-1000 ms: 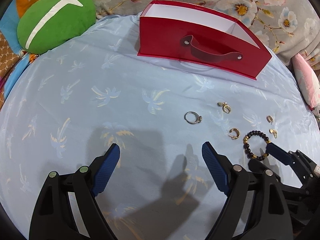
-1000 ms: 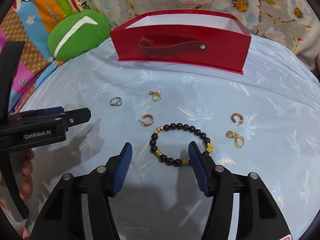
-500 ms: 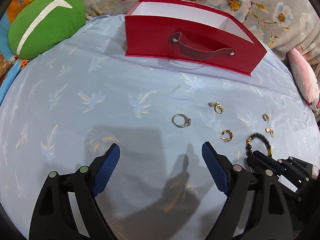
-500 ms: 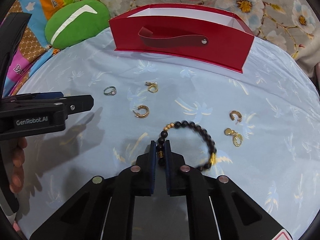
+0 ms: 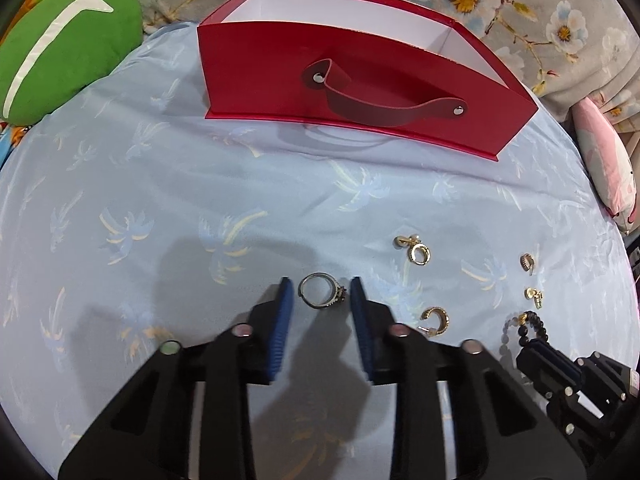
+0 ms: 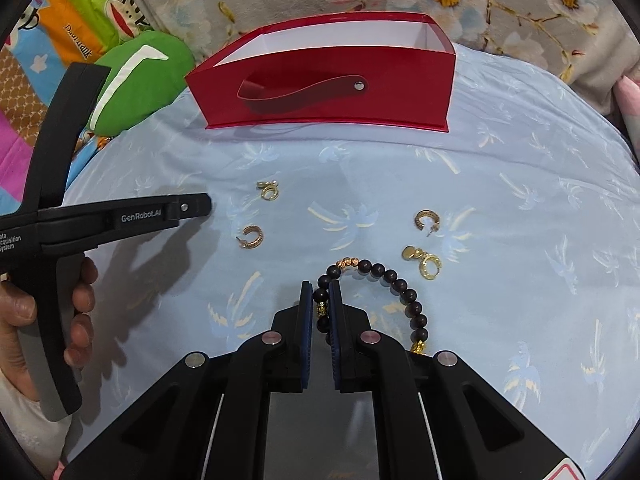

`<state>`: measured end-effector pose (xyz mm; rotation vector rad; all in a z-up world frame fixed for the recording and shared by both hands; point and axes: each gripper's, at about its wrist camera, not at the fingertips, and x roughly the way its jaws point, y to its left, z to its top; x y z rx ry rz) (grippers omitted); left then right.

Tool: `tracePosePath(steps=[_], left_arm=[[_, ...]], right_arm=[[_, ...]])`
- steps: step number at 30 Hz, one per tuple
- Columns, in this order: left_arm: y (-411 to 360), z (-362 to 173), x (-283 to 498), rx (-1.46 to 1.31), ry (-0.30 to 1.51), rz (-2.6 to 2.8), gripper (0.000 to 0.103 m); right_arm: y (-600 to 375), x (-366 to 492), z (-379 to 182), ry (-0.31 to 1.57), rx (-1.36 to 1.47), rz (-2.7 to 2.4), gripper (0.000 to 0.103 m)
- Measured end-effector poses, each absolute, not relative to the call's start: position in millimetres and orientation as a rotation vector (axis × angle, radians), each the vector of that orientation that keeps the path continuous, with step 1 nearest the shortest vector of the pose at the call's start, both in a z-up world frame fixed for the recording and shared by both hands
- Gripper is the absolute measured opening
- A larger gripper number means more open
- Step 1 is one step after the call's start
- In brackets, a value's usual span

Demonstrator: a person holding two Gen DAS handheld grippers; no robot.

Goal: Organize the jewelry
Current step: 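Grasp the silver ring with the left tool while the right tool grasps the bead bracelet, then carry the ring and bead bracelet into the red box and open both tools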

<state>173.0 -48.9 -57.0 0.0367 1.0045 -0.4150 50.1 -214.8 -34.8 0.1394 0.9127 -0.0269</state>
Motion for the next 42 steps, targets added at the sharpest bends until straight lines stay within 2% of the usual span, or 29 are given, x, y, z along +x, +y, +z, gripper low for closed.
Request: tracePosePath(steps=[11, 22, 34, 42], left_arm=[[-38, -43, 157, -0.002, 0.984, -0.453, 0.022], [-24, 42, 152, 0.004, 0.819, -0.477, 0.022], [-50, 142, 224, 0.076, 0.602, -0.446, 0.022], [-86, 166, 304, 0.101, 0.550, -0.441, 0.022]], right_arm=[[-222, 47, -21, 0.878, 0.167, -0.033, 0.007], [-226, 60, 51, 0.736, 0.118, -0.015, 0.007], [-247, 154, 173, 0.528, 0.050, 0.025, 0.007], [-268, 241, 188, 0.551, 0.073, 0.043, 0.007]])
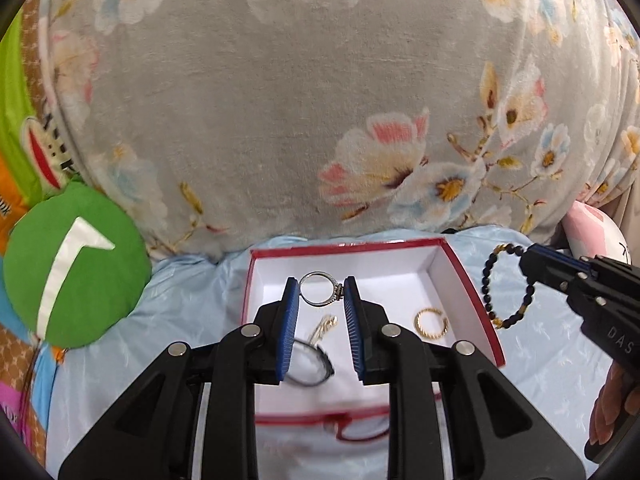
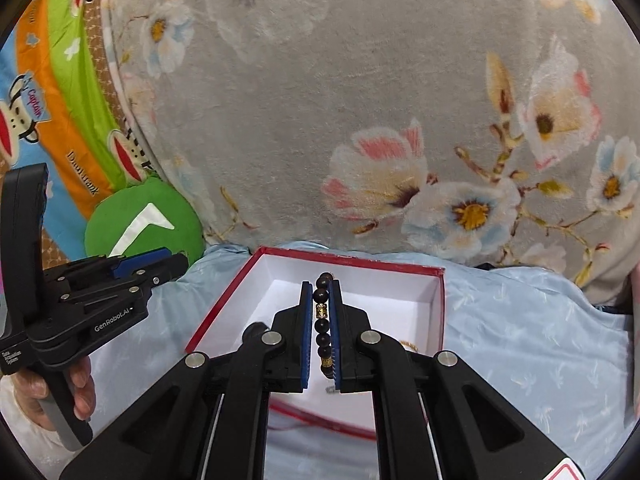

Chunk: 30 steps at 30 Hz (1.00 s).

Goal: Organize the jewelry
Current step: 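Carry the ring and bead bracelet into the red box and open both tools, then withdraw both tools from the box back over the earrings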

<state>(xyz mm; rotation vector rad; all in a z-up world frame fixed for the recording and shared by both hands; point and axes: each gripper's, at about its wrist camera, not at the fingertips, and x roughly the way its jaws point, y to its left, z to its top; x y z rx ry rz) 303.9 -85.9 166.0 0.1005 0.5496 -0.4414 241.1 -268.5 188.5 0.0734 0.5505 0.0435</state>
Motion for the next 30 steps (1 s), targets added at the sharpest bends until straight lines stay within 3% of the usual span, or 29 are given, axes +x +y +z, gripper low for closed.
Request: tracePosePath(steps=[17, 19, 20, 21, 22, 30], left_arm=[[-150, 85, 441, 0.194, 0.661, -0.374, 0.023], [-153, 76, 448, 0.199, 0.671, -0.349, 0.044], [-152, 73, 451, 0.195, 0.676, -0.332, 0.074], [-149, 71, 454, 0.176, 0.661, -0.292, 0.087], [-147, 69, 456, 0.161, 0.650, -0.275, 0.087], [-121, 80, 443, 0.153, 0.621, -0.242, 0.087]], right_arm=[[-294, 381, 115, 0.673, 0.029, -0.013, 0.007], [-291, 387, 106, 0.680, -0.002, -0.018, 0.013], [-290, 388, 104, 0.673, -0.020, -0.031, 0.026], [-289, 387, 103, 0.655, -0.040, -0.057, 0.033], [-288, 385, 103, 0.638, -0.045, -0.066, 0.043], [-293, 347, 122, 0.536, -0.040, -0.083, 0.052]])
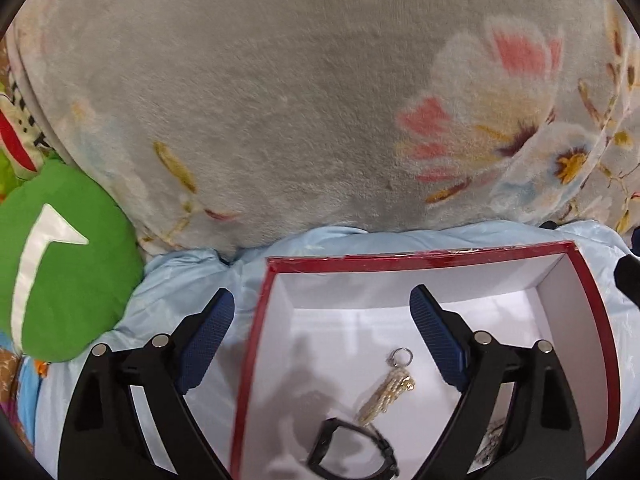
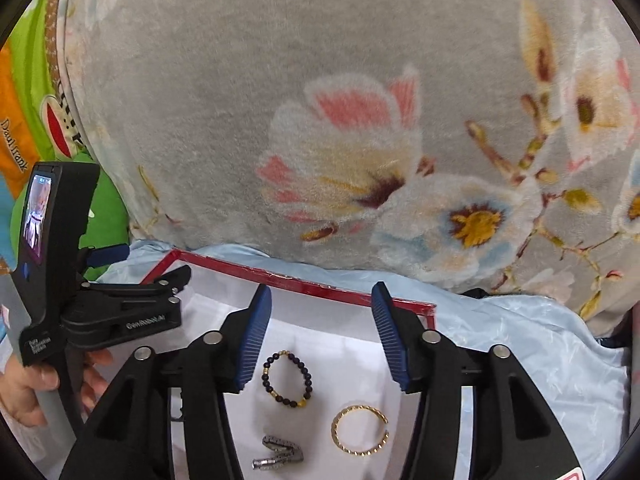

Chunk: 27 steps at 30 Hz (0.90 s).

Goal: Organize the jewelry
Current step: 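Withdraw both tools from the box back over the earrings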

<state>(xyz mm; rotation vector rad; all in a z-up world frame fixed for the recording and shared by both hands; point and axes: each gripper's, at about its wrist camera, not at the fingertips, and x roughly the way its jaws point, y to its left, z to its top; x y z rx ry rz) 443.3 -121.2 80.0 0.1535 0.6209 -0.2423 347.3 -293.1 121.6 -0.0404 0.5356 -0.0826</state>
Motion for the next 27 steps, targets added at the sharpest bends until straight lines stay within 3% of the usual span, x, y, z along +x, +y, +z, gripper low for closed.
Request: tracePosePath(steps=[10, 19, 27], left_arm=[[-62, 107, 310, 0.181, 0.623, -0.319, 0.091], [-33, 44, 204, 0.189, 0.782, -0.380, 0.091], [-37, -12, 148, 0.129, 0.885, -0.413, 0.091]], right_arm=[[-294, 206, 129, 0.553, -0.034, -0.074, 0.052], [-296, 87, 61, 0.714, 0.050, -0.129, 0.052], [-284, 47, -5, 0.812, 0.174, -0.130, 0.052]])
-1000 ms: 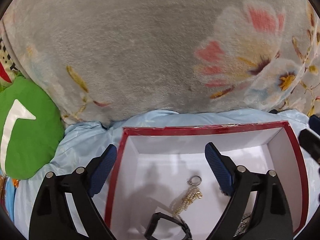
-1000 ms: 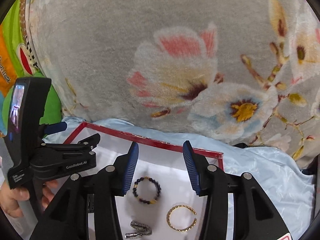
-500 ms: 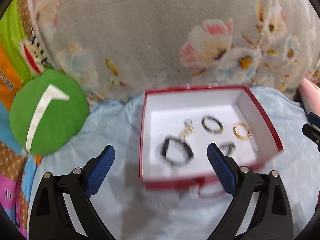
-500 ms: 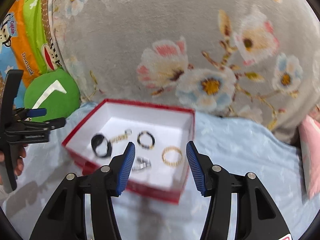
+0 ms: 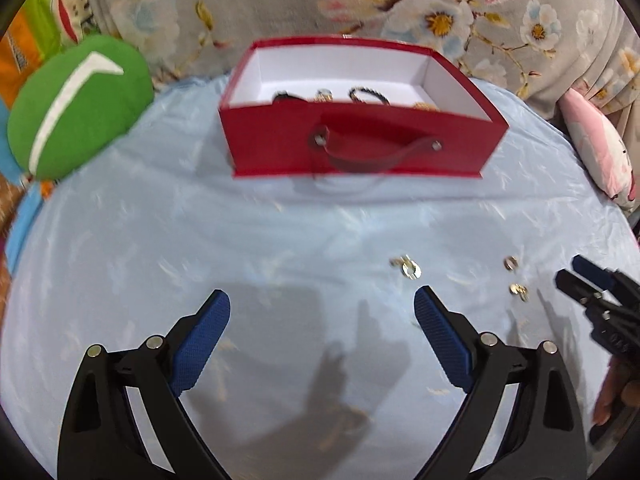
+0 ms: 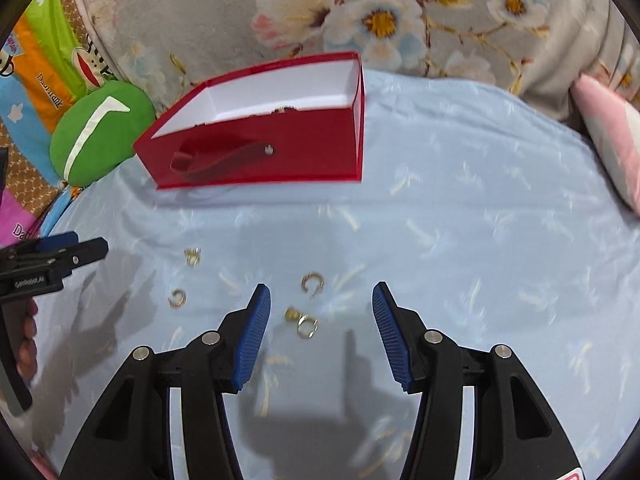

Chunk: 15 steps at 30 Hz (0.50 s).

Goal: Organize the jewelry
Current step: 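Withdraw both tools from the box back over the earrings, then grasp a small gold hoop earring with the right tool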

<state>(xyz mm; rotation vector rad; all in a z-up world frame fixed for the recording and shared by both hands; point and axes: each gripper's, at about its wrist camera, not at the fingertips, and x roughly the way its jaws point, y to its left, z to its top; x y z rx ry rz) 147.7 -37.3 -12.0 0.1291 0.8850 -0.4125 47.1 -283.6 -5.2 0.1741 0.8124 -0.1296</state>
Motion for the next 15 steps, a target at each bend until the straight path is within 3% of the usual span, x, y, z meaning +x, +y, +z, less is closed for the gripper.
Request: tracePosePath(steps=[9, 15], left_arm=[[-51, -38, 128, 0.116, 0.907, -0.418, 0.090], [-56, -49, 124, 0.111, 0.929, -0.423, 0.090]], right_arm=[[-266, 46, -33, 0.829, 0.157, -0.156, 0.051], [-265, 52, -41, 0.847, 0.173, -0.144, 0.044]])
